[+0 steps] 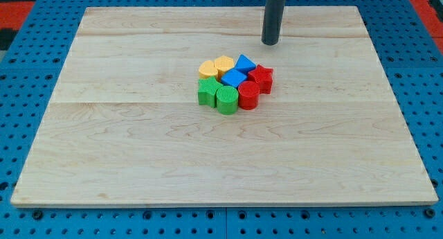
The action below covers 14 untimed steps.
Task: Point your arm at yellow hexagon
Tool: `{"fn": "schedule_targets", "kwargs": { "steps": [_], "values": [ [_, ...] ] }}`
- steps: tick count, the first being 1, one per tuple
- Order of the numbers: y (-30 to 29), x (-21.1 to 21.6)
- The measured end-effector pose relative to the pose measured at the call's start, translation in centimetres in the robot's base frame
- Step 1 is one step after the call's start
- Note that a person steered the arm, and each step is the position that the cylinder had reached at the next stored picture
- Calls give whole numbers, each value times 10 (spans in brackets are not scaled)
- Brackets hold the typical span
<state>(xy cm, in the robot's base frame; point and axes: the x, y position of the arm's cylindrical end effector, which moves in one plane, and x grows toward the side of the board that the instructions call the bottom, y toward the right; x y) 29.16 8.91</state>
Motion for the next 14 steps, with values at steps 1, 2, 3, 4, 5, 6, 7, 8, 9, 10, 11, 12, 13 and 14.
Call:
{"fn": "schedule_targets", "kwargs": {
  "steps": [1, 2, 3, 4, 5, 6, 7, 8, 9, 10, 11, 12, 13, 14],
  "values": [
    [0, 1],
    [0, 6],
    [-4, 27],
    [-12, 49],
    [-12, 57],
    [-12, 56],
    [-14, 21],
    [-48, 18],
    [-68, 18],
    [-68, 18],
    [-69, 30],
    [-70, 30],
    [-79, 51],
    [-79, 59]
  ]
}}
